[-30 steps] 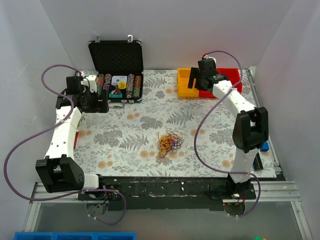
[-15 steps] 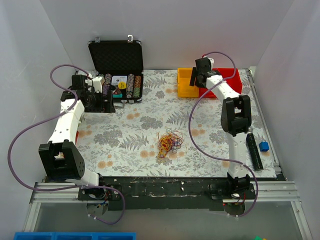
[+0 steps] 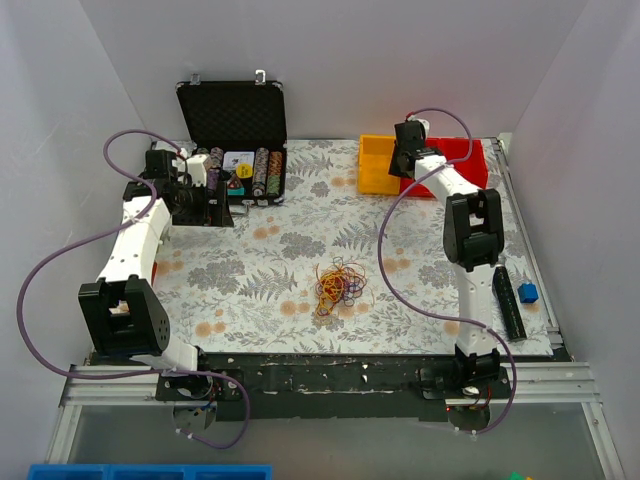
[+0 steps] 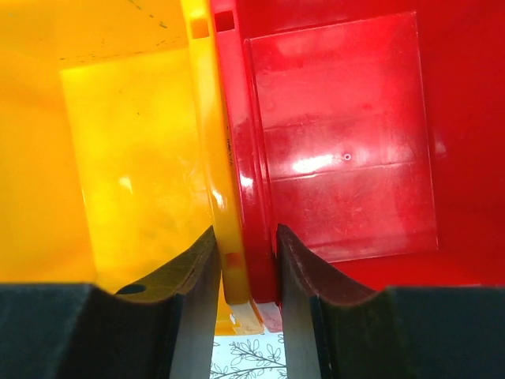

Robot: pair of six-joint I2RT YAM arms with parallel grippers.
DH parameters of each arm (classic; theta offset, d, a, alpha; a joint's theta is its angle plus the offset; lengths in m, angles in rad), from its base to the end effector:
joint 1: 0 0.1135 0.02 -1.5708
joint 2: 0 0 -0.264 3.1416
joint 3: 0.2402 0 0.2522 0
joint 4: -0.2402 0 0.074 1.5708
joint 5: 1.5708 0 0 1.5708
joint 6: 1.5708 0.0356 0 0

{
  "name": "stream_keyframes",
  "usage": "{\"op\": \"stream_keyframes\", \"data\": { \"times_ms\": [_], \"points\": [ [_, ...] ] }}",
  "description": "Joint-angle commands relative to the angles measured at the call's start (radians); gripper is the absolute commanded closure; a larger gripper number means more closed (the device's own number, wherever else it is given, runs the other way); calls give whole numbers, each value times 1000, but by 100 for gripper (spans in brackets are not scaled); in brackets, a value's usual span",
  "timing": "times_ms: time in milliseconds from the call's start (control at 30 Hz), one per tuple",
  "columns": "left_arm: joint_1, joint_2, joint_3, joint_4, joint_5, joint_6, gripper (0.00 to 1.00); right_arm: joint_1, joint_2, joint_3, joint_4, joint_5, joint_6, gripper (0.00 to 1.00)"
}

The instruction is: Untangle the cables

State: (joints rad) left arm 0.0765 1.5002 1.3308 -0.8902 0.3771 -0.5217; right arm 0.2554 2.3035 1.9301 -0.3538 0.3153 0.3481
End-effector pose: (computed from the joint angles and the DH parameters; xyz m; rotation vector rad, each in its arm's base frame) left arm 0.3055 0.0103 0.3013 -0.6554 2.5747 -0.6469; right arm 0.5128 0.1225 0.2046 0.2645 2.2397 -0.0415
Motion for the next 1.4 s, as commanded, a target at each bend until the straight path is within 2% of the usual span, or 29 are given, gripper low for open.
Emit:
{"op": "stream_keyframes", "data": {
  "times_ms": [0,233,533,667,1000,1200,1367],
  "points": [
    [0,-18,24,2,19,8,2,2,-65,-123,12,-32,72,71],
    [2,-50,19,-10,-9,22,2,102,-251,-446,121,-15,100,74],
    [0,-127,-12,-23,-41,28,2,281,-433,-718,151,33,186,76],
    [0,-165,-27,-27,-52,28,2,373,-492,-783,150,63,224,76],
    [0,-222,-30,-55,-67,15,2,588,-494,-780,105,96,331,75],
    [2,-242,-36,-56,-79,5,2,689,-417,-662,12,149,448,73],
    [0,-248,-44,-56,-78,2,2,719,-360,-560,-20,171,495,69]
  ]
}}
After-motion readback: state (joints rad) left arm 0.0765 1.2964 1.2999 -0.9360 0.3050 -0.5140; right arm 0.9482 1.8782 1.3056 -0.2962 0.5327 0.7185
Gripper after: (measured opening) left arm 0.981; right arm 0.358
